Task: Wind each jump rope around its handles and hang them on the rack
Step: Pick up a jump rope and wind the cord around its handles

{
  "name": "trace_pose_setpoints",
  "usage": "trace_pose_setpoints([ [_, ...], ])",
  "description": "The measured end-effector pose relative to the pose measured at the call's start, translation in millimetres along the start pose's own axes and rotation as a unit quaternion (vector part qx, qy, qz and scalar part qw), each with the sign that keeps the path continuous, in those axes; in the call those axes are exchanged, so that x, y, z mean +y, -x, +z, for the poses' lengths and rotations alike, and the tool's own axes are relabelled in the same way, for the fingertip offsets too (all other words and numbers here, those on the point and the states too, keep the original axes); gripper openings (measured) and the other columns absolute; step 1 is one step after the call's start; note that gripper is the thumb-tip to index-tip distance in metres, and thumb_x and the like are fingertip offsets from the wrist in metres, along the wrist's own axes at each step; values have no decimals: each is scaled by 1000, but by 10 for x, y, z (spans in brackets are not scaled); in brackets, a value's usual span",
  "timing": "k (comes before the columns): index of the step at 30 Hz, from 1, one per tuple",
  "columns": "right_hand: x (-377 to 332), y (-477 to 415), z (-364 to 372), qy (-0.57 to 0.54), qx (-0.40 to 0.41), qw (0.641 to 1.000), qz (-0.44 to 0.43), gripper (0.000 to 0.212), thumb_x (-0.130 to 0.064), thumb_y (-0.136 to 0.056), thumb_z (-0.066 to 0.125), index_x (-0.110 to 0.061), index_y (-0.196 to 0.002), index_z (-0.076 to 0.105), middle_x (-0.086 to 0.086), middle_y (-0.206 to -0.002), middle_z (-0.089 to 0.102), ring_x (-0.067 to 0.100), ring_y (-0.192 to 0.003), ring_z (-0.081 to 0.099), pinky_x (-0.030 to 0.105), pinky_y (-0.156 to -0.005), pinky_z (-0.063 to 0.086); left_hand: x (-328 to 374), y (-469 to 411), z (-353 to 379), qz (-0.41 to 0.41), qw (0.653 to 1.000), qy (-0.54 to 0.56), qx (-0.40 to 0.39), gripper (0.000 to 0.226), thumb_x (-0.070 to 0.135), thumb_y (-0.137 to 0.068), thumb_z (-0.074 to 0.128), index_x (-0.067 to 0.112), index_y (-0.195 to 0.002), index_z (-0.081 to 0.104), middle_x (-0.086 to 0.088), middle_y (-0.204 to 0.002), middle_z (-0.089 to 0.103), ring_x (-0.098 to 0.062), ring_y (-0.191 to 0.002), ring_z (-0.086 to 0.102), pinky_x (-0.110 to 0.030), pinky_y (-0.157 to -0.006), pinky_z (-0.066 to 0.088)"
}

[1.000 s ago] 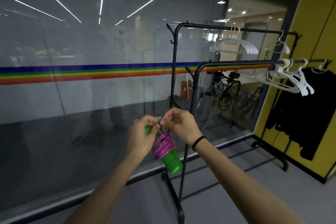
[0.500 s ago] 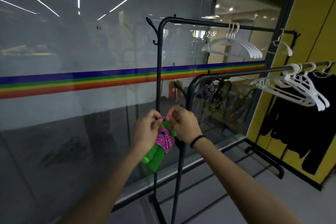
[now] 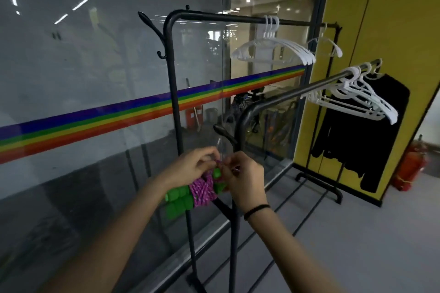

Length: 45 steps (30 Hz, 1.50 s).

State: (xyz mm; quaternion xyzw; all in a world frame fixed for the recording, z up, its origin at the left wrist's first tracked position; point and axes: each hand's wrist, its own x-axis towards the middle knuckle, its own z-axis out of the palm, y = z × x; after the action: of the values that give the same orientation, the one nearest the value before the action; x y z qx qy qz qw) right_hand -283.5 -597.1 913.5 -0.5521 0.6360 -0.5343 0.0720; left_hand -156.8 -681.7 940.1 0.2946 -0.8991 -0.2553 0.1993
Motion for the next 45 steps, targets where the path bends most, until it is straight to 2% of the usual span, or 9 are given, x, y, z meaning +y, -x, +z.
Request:
trace_pose_setpoints([
  [4,32,86,-113,-18,26,999,18,15,-10,-77,69,-20,-75,58,-17,-65,55,-5,-63,59,10,-58,49,-73,-95,33,33,997,60,-20,8,20,-90,54,27,-90,57,-14,-86,71,-29,-84,67,-36,-73,50],
  [6,48,67,-154,-7,35,999,17,9,-10,-77,69,-17,-77,64,-14,-66,58,-10,-65,57,4,-56,44,-111,-151,92,34,996,87,-13,8,20,-88,57,27,-89,59,-17,-87,70,-30,-83,67,-37,-72,49],
  [13,52,-25,-82,24,58,997,-43,8,-9,-78,65,-13,-85,66,2,-82,68,13,-72,61,29,-65,53,-107,-331,40,54,986,153,-30,24,0,-84,58,24,-84,62,10,-83,68,8,-85,63,-14,-77,51],
  [18,66,-139,-76,20,94,993,-65,6,-9,-79,66,-13,-83,65,1,-83,67,11,-74,62,27,-67,53,-131,-451,-94,53,989,128,-47,17,1,-86,57,5,-102,61,6,-92,65,7,-84,63,-13,-74,51],
  [24,250,-99,-31,65,92,992,-48,11,-3,-79,63,-14,-82,62,2,-84,64,2,-73,53,6,-67,43,-187,-608,93,20,992,71,-103,26,2,-84,60,14,-108,59,3,-95,63,6,-84,62,-10,-77,48],
  [27,299,-46,-16,58,62,996,-31,18,-3,-77,63,-17,-87,58,2,-88,62,11,-76,58,25,-68,52,-224,-584,181,18,989,111,-96,21,7,-83,63,24,-95,60,-2,-98,67,-2,-90,63,-17,-81,50],
  [31,331,94,-30,93,-4,995,34,15,-26,-82,62,-22,-90,50,0,-83,65,19,-75,62,40,-65,54,-228,-432,264,4,992,118,-51,16,12,-81,67,26,-85,61,0,-89,69,-2,-84,65,-17,-76,50],
  [36,298,187,-233,10,-3,1000,-25,10,-10,-80,64,-13,-88,59,2,-89,58,12,-80,55,8,-69,41,-85,-142,292,-21,991,106,74,13,14,-77,72,22,-84,65,4,-80,68,1,-74,63,-15,-72,50],
  [45,48,704,-606,-71,-248,963,-75,11,-2,-82,56,-9,-80,63,-4,-74,62,9,-70,59,8,-65,42,671,1061,709,-127,931,133,315,10,3,-78,69,12,-75,66,11,-65,67,4,-61,61,-5,-62,44],
])
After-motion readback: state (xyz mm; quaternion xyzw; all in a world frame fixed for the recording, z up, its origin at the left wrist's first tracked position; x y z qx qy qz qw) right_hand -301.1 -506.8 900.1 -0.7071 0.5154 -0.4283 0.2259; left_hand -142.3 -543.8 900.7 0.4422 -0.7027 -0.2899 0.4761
